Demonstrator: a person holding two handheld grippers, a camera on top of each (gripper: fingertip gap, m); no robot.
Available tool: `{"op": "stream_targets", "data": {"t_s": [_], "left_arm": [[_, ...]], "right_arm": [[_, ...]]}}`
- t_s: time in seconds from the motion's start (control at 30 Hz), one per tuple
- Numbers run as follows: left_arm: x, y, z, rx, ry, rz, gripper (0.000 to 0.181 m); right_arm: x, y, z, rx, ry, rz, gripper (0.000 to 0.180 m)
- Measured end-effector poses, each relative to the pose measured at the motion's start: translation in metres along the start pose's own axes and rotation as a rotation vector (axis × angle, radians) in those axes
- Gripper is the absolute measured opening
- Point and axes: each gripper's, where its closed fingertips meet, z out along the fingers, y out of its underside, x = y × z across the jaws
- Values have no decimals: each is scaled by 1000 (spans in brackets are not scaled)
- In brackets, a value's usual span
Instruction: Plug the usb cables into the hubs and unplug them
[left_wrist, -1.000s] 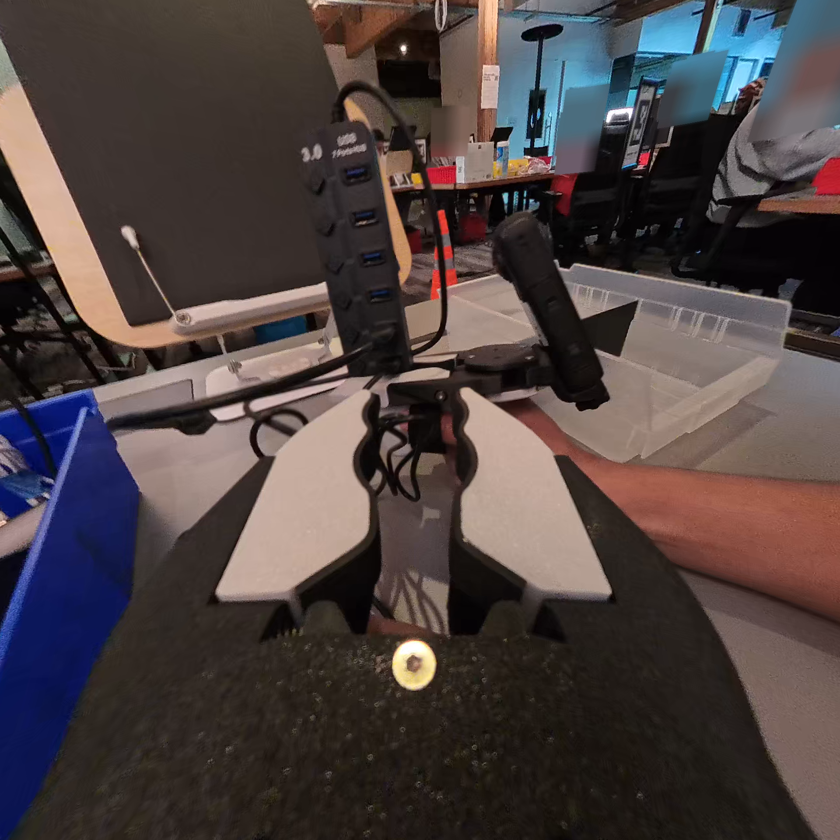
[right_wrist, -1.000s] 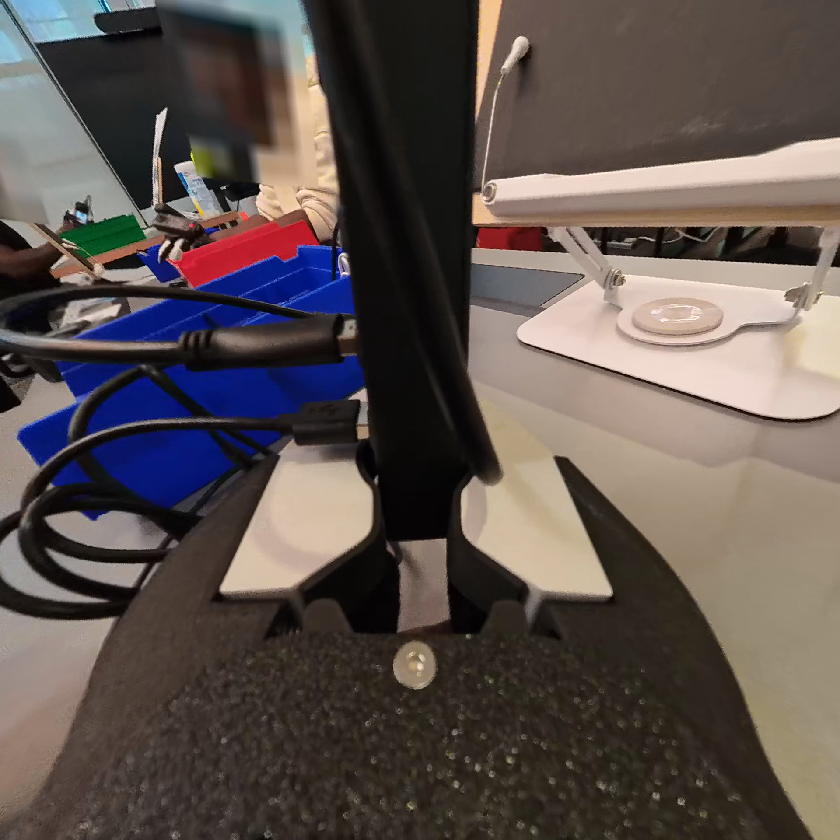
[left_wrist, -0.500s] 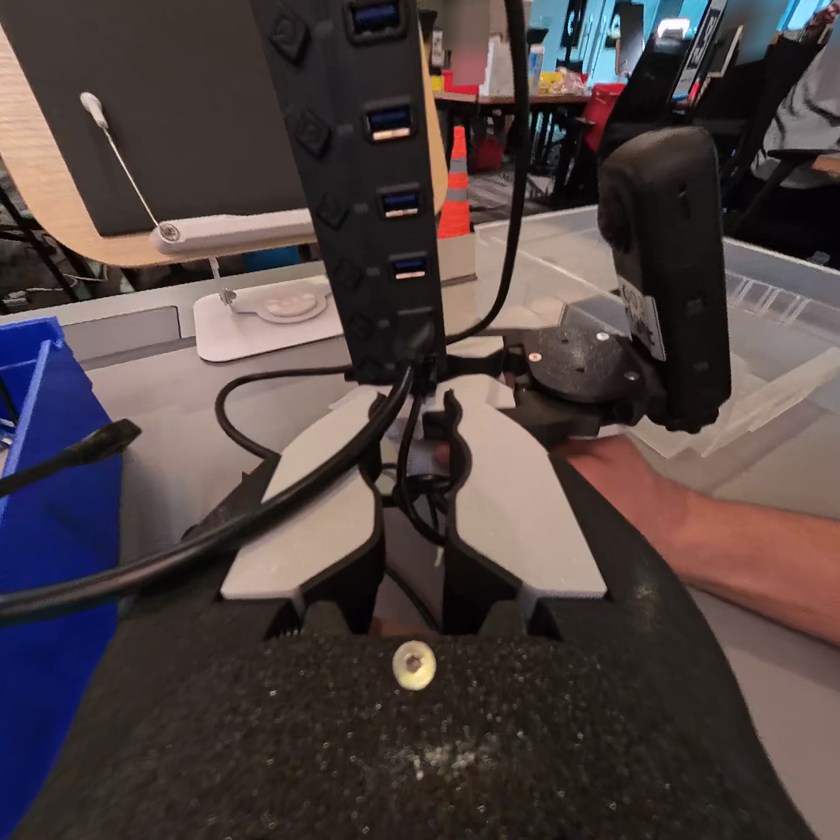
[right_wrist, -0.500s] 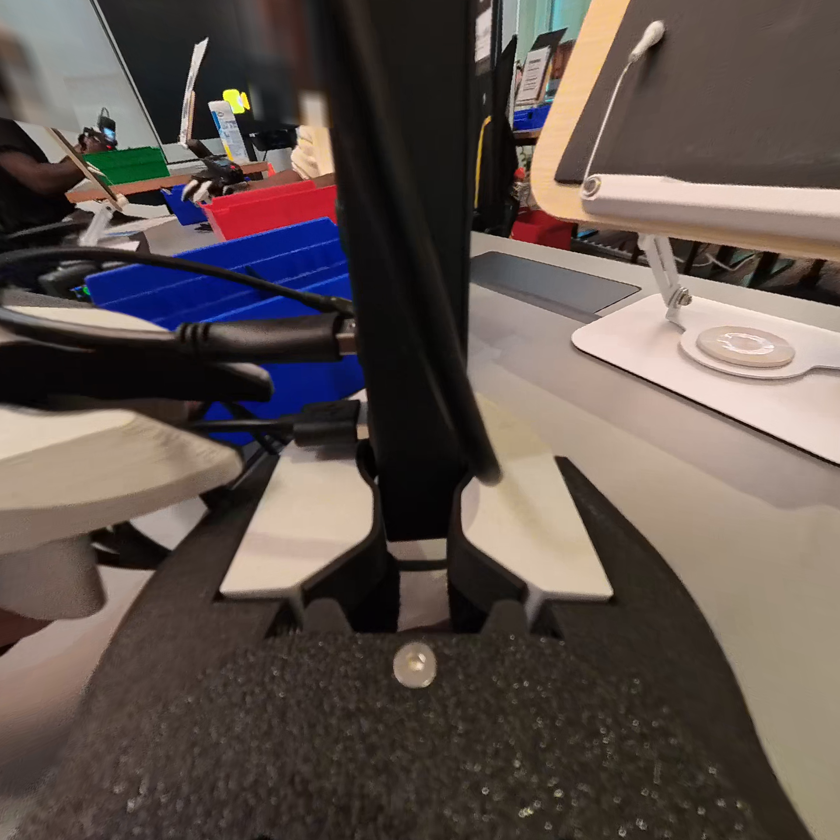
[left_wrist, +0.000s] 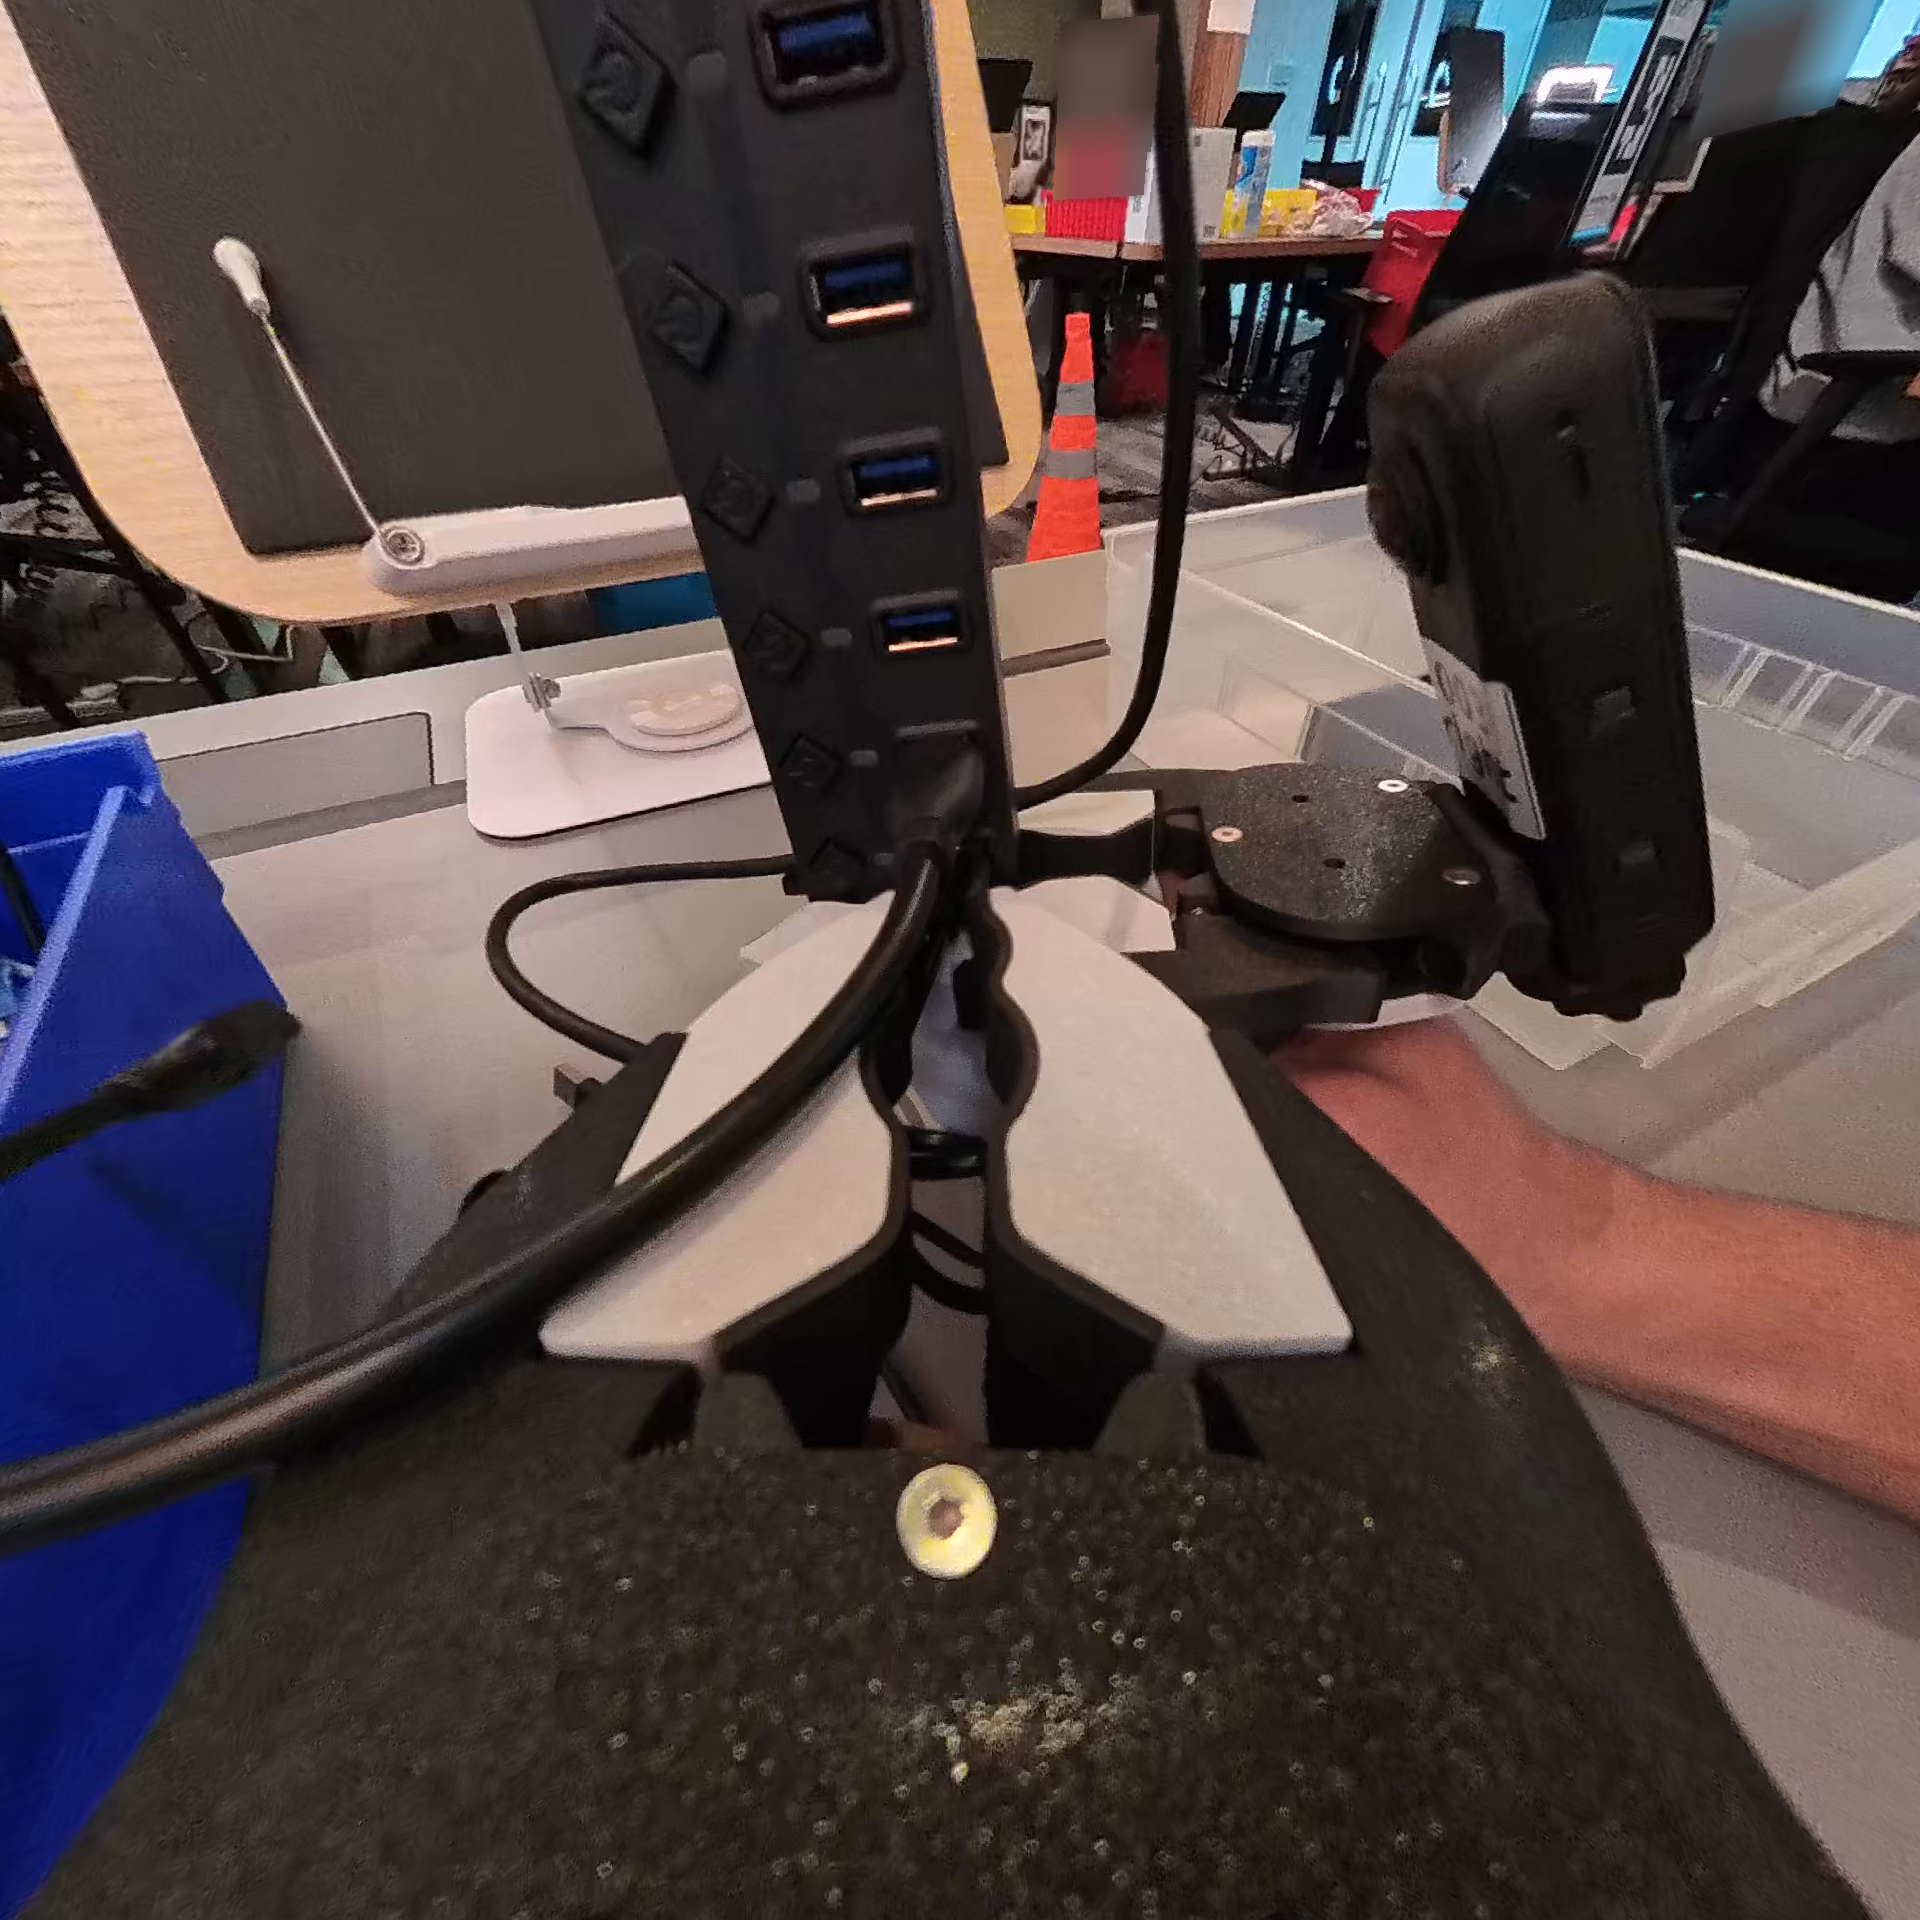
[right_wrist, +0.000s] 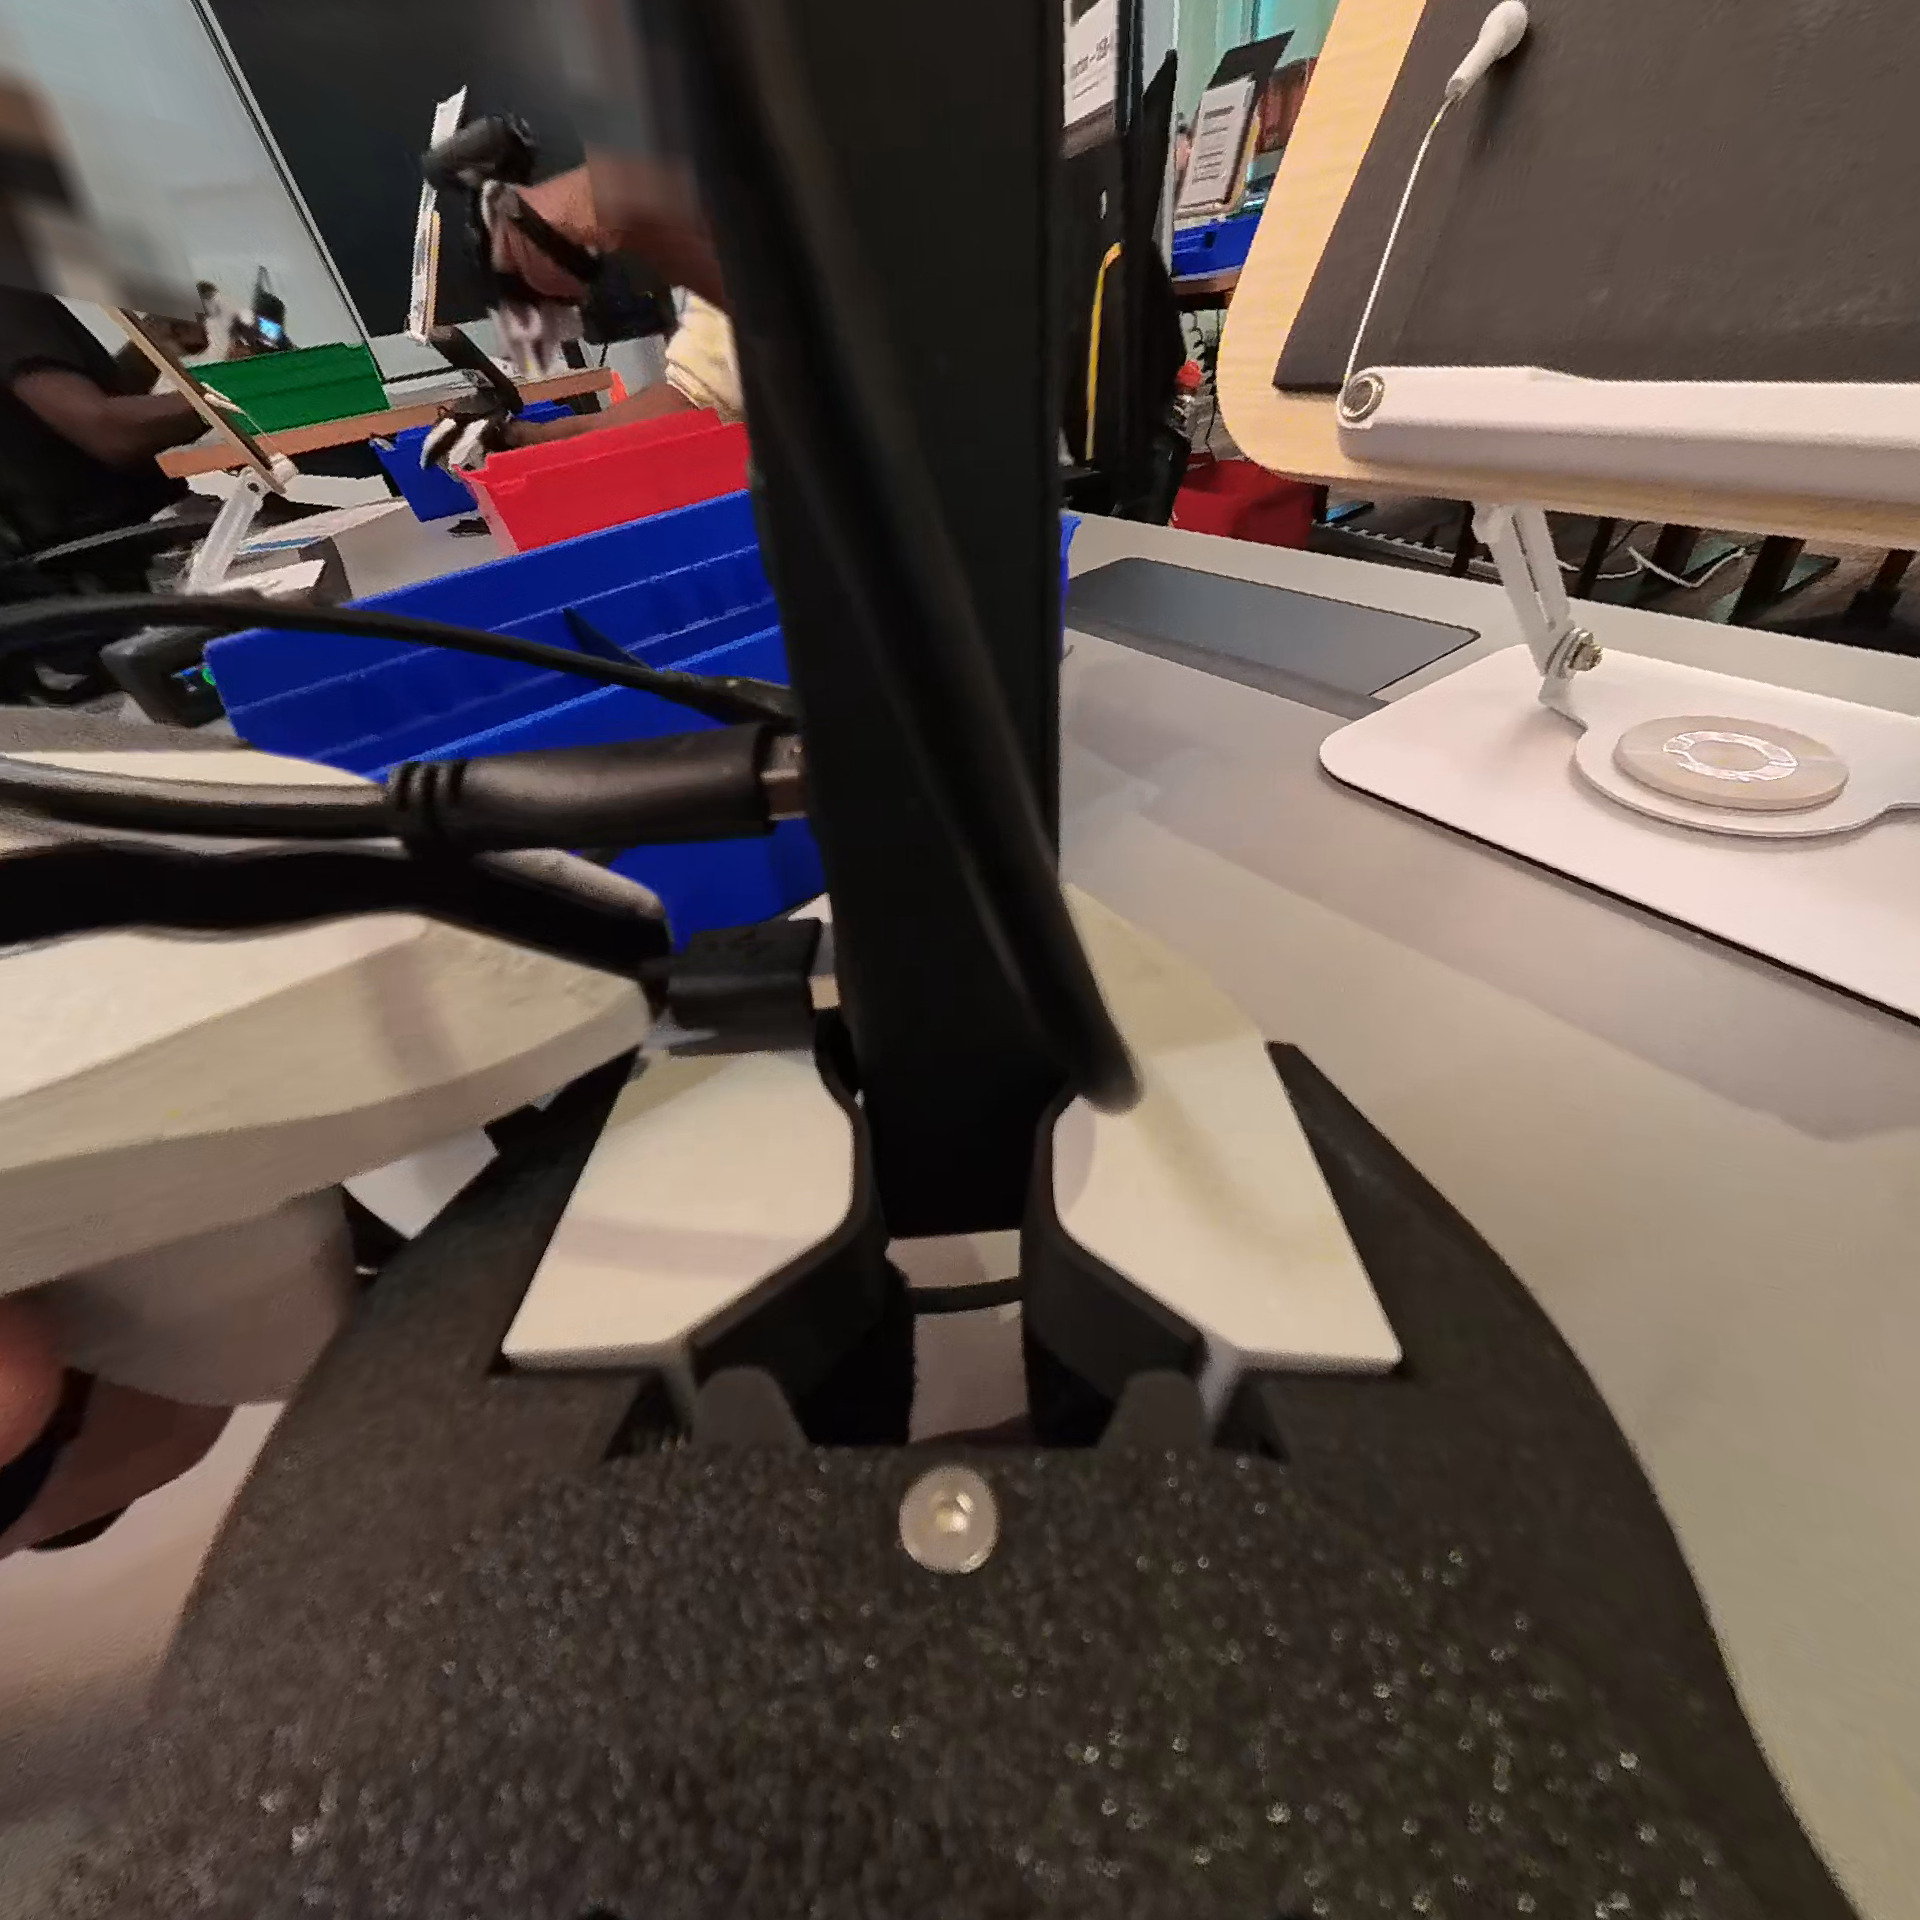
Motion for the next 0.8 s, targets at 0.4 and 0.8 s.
{"op": "stream_targets", "data": {"t_s": [0.4,0.8], "left_arm": [[-4,6,-2,-33,-19,21,8],[8,10,-12,-98,50,53,3]], "right_arm": [[-2,1,1,-8,-12,-4,28],[35,2,-2,-22,85,108,29]]}}
